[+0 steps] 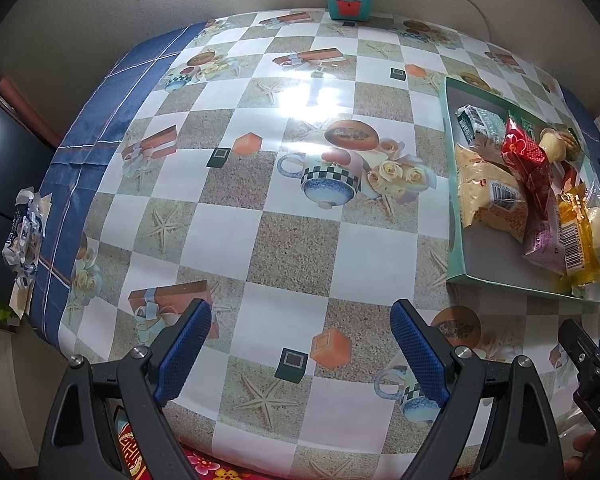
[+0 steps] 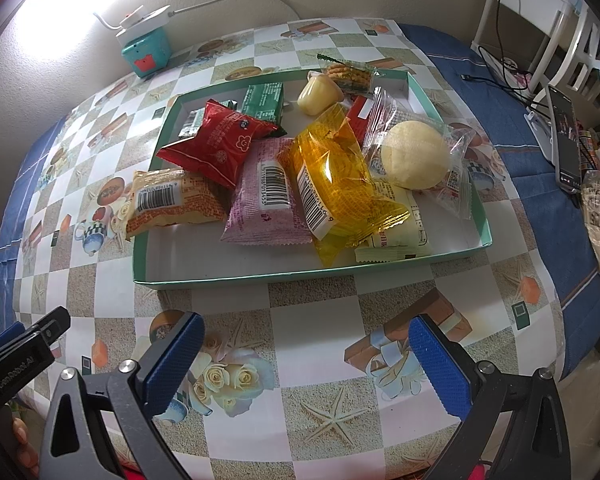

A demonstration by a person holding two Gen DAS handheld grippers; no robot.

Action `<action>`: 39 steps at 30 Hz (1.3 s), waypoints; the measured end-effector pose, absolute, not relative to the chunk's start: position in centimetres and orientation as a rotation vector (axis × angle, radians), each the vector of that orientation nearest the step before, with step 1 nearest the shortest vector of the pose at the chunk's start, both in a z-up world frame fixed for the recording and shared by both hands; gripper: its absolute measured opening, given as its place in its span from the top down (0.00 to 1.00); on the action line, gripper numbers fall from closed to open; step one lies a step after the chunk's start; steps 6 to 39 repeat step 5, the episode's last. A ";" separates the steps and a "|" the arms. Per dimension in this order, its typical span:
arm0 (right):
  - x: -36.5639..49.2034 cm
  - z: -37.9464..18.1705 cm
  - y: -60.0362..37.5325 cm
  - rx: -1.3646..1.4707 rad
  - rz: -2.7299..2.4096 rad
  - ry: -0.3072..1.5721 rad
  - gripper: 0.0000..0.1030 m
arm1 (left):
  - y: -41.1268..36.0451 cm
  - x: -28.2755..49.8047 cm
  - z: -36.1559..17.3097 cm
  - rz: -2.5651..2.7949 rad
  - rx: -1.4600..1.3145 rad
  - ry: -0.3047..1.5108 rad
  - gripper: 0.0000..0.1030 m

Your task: Organize snacks

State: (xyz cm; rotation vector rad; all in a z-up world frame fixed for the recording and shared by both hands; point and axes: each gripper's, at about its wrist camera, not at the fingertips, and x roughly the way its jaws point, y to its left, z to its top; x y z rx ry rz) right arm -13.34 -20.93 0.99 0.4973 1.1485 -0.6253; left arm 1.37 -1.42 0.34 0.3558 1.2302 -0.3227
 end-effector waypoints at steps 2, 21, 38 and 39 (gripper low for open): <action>-13.3 1.0 -20.9 0.497 -0.624 1.149 0.00 | -1.4 1.3 0.4 -0.326 0.355 1.227 0.11; -13.5 0.9 -20.8 0.498 -0.624 1.150 0.00 | -1.5 1.4 0.5 -0.331 0.350 1.229 0.11; -13.5 0.9 -20.8 0.498 -0.624 1.150 0.00 | -1.5 1.4 0.5 -0.331 0.350 1.229 0.11; -13.5 0.9 -20.8 0.498 -0.624 1.150 0.00 | -1.5 1.4 0.5 -0.331 0.350 1.229 0.11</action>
